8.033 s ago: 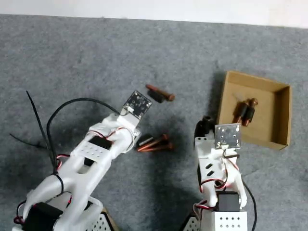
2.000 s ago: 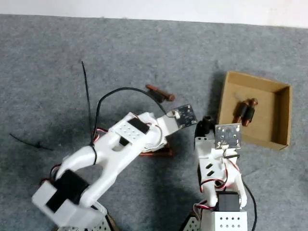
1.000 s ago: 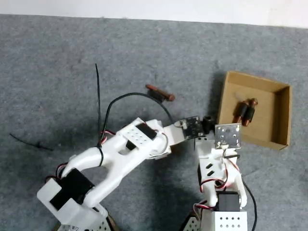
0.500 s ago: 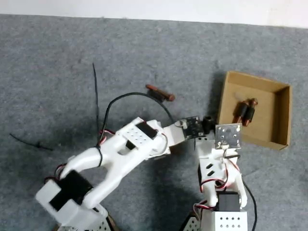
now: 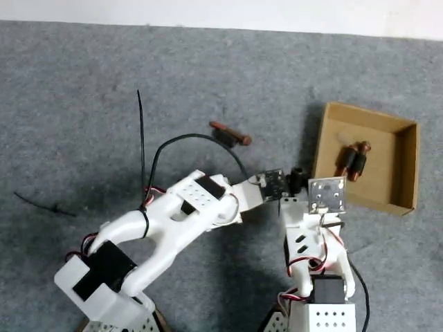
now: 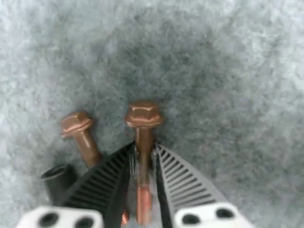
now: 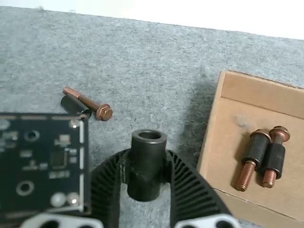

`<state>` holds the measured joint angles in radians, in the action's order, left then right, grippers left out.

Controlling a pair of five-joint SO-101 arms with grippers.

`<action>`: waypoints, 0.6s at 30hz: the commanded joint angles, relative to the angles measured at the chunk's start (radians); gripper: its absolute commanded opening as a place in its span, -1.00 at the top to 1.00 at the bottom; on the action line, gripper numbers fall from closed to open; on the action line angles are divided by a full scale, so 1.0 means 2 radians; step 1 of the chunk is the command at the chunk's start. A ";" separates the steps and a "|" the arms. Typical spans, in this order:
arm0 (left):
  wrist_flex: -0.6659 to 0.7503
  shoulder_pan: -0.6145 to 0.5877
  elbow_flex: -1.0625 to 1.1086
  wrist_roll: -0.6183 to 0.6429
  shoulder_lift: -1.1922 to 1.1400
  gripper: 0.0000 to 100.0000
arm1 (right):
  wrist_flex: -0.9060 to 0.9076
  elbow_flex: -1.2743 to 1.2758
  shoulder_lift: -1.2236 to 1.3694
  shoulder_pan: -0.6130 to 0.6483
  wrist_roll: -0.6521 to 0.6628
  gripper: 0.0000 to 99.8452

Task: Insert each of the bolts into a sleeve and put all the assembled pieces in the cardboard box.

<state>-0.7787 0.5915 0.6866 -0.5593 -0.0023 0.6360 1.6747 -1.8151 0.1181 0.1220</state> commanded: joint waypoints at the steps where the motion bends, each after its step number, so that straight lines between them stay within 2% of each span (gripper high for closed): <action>1: -0.004 0.004 0.004 -0.002 0.020 0.99 | -0.003 0.056 -0.010 -0.004 0.003 0.99; 5: 0.004 0.001 0.048 0.030 0.097 0.99 | -0.003 0.056 -0.010 -0.004 0.003 0.99; 7: 0.035 -0.009 0.088 0.047 0.155 0.99 | -0.003 0.056 -0.010 -0.004 0.003 0.99; 12: 0.143 -0.062 0.200 0.119 0.297 0.99 | -0.003 0.056 -0.010 -0.004 0.003 0.99; 18: 0.186 -0.122 0.277 0.201 0.439 0.99 | -0.004 0.056 -0.010 -0.003 0.003 0.99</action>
<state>-0.4595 0.3951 1.2068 -0.2217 0.7265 0.6360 1.6747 -1.8182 0.1166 0.1204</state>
